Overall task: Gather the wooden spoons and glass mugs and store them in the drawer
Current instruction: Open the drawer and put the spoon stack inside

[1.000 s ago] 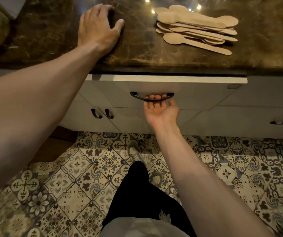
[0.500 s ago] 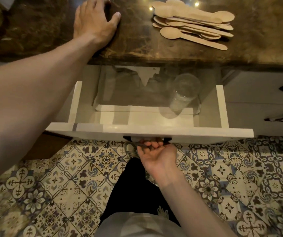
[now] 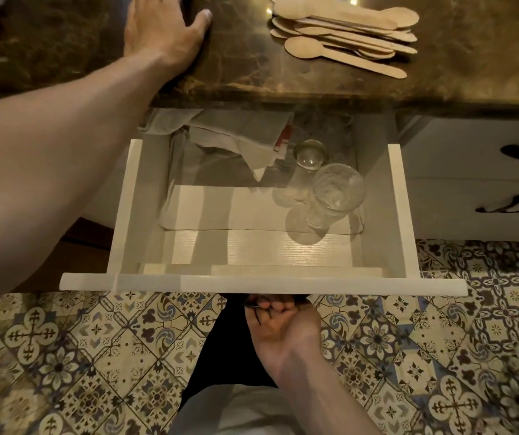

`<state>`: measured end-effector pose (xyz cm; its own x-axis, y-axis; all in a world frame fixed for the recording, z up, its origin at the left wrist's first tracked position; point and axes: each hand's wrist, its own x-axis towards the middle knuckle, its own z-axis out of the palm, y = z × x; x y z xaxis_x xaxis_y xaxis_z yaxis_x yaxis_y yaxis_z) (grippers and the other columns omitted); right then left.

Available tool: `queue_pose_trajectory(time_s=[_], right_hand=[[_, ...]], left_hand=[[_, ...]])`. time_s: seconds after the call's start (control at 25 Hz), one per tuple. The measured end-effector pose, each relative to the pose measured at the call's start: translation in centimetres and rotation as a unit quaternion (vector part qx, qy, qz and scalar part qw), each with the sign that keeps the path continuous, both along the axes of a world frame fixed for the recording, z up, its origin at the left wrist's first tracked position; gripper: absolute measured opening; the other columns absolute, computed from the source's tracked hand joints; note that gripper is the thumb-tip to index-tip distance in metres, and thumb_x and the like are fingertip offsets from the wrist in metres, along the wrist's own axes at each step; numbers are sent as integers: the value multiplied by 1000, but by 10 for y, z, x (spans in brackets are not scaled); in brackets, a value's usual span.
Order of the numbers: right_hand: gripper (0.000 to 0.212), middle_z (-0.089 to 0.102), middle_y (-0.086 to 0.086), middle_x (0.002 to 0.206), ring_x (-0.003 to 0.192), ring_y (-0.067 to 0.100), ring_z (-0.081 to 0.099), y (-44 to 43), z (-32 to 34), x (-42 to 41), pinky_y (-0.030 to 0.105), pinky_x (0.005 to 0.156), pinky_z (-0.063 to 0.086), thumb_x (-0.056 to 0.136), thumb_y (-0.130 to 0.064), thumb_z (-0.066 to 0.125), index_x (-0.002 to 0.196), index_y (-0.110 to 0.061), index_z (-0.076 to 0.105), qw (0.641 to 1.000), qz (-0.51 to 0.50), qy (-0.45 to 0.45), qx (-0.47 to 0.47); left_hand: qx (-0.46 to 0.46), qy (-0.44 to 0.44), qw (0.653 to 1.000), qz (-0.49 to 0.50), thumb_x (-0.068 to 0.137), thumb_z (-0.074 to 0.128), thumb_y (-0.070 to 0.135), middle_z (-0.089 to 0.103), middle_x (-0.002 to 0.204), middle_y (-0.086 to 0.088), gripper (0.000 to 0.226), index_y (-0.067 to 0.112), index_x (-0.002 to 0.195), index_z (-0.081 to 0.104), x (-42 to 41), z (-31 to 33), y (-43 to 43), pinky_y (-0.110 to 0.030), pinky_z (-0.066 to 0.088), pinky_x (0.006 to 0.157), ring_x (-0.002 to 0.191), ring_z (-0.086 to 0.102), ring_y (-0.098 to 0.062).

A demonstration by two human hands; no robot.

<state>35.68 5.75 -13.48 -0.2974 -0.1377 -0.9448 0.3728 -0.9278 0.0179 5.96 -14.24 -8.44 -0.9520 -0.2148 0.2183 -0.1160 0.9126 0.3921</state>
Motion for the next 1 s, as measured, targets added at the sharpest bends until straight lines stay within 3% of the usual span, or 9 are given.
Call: queue_pose_trajectory(time_s=[0.2, 0.28, 0.4, 0.52, 0.6, 0.68, 0.76, 0.88, 1.0], right_hand=[[42, 47, 8, 50, 55, 22, 41, 1, 0, 6, 40, 86, 48, 96, -25, 33, 58, -12, 45, 1000, -13, -2, 13], [37, 58, 14, 68, 68, 26, 54, 5, 4, 8, 45, 92, 48, 98, -27, 36, 75, -5, 55, 1000, 11, -11, 18], [23, 60, 21, 99, 87, 32, 58, 20, 24, 11, 45, 82, 49, 94, -14, 43, 93, 2, 59, 991, 120, -46, 22], [19, 59, 21, 102, 86, 35, 59, 44, 66, 9, 48, 86, 47, 80, -6, 56, 84, 8, 68, 948, 313, 23, -44], [20, 68, 11, 94, 83, 25, 66, 58, 111, -11, 35, 84, 52, 69, -20, 68, 80, -6, 77, 854, 482, 188, -45], [29, 72, -9, 89, 85, 5, 66, 73, 148, -47, 20, 76, 53, 68, -45, 70, 92, -29, 75, 661, 636, 372, 141], [35, 68, -17, 96, 88, -4, 63, 84, 171, -104, 17, 78, 54, 69, -55, 66, 101, -42, 65, 470, 636, 456, 408], [70, 55, -11, 126, 109, 2, 53, 91, 181, -204, 20, 93, 47, 67, -48, 72, 130, -29, 48, 284, 560, 441, 641], [112, 20, 4, 157, 142, 23, 20, 89, 166, -287, 41, 117, 17, 62, -53, 77, 149, -21, 15, 168, 644, 343, 663]], left_hand=[[-14, -3, 1000, -8, 84, 35, 67, 51, 131, -8, 64, 24, 130, 44, 1, 1, 0, -43, 41, 101, 121, 47, -27], [-30, 6, 999, -27, 87, 36, 62, 50, 133, -8, 59, 24, 131, 44, -1, 4, 1, -40, 36, 103, 123, 45, -27], [-46, 12, 998, -44, 90, 38, 56, 49, 135, -8, 56, 21, 134, 44, -3, 10, 1, -38, 31, 105, 125, 43, -27], [-48, 13, 998, -46, 91, 39, 53, 48, 136, -9, 55, 19, 134, 43, -4, 11, 3, -39, 29, 107, 126, 41, -28], [-47, 9, 998, -45, 91, 40, 52, 49, 134, -11, 55, 18, 133, 44, -3, 13, 5, -41, 30, 107, 125, 41, -29], [-46, 5, 998, -42, 91, 40, 52, 48, 135, -12, 55, 18, 133, 44, -2, 16, 4, -42, 29, 108, 126, 40, -30], [-45, 1, 998, -43, 91, 40, 53, 46, 136, -12, 55, 18, 134, 43, -2, 15, 4, -44, 28, 110, 128, 39, -31], [-38, -2, 998, -46, 91, 40, 53, 45, 137, -13, 56, 16, 133, 42, -2, 16, 7, -47, 28, 110, 128, 38, -33], [-38, -9, 998, -39, 90, 41, 54, 45, 137, -15, 58, 15, 134, 42, -3, 17, 5, -48, 27, 110, 128, 38, -35]])
